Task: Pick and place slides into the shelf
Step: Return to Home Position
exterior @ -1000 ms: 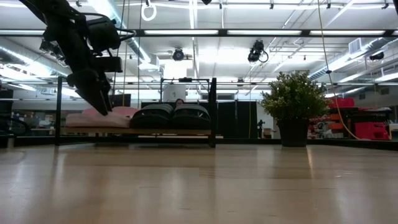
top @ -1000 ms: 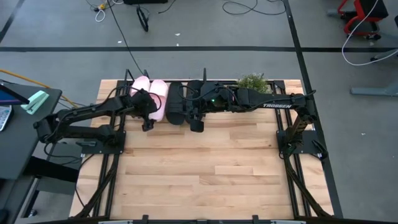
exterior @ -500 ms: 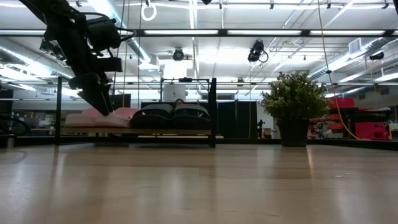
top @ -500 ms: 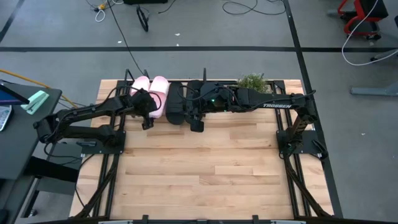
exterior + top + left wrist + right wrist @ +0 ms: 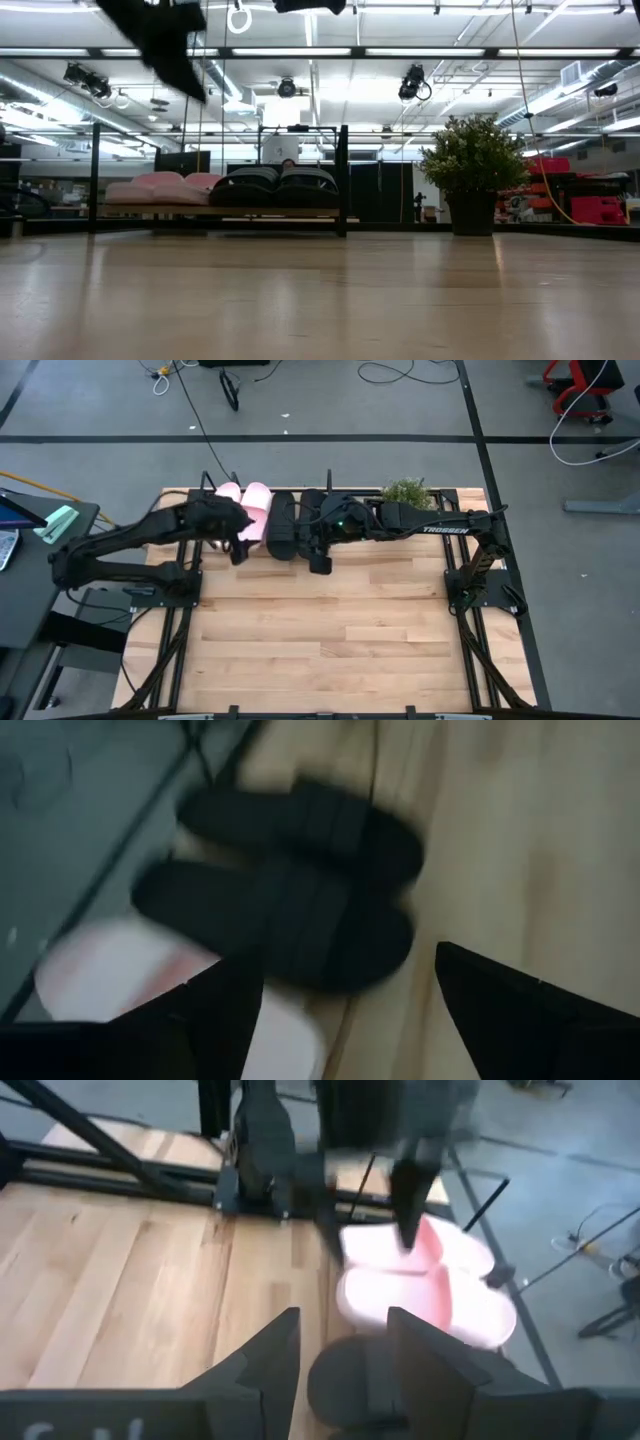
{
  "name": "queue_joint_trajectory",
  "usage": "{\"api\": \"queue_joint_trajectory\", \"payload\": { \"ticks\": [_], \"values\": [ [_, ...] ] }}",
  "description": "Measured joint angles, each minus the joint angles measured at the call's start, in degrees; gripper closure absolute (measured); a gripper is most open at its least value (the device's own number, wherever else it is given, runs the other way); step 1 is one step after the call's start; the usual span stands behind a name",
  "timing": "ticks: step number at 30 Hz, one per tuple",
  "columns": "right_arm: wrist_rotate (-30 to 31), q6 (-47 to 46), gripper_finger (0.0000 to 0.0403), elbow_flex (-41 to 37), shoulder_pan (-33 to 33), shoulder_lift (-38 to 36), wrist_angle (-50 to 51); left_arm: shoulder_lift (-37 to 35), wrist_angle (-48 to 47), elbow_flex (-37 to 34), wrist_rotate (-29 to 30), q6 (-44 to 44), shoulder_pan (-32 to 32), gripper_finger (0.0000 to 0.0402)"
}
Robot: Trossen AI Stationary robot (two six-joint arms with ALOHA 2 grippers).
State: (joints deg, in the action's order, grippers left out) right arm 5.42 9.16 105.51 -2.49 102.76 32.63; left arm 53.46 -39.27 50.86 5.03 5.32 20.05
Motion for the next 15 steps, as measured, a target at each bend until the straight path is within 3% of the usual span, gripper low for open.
{"api": "queue_joint_trajectory", "payload": {
  "ticks": [4, 8, 11, 15],
  "values": [
    [-0.12, -1.53, 0.0264, 0.00, 0.38, 0.00, 2.34, -1.64, 1.61, 5.52, 3.56, -3.96, -4.89, 0.0133],
    [-0.18, -1.48, 0.0332, 0.00, 1.19, 0.00, 4.23, -3.15, 2.89, 7.37, 7.15, -8.64, -10.07, 0.0189],
    [-0.86, -0.66, 0.0390, 0.00, 1.96, 0.00, 5.92, -3.91, 3.51, 6.76, 7.59, -11.47, -14.21, 0.0252],
    [-1.08, -1.51, 0.0392, 0.00, 3.15, 0.00, 9.06, -4.62, 7.78, 3.90, 7.59, -15.07, -19.88, 0.0359]
  ]
}}
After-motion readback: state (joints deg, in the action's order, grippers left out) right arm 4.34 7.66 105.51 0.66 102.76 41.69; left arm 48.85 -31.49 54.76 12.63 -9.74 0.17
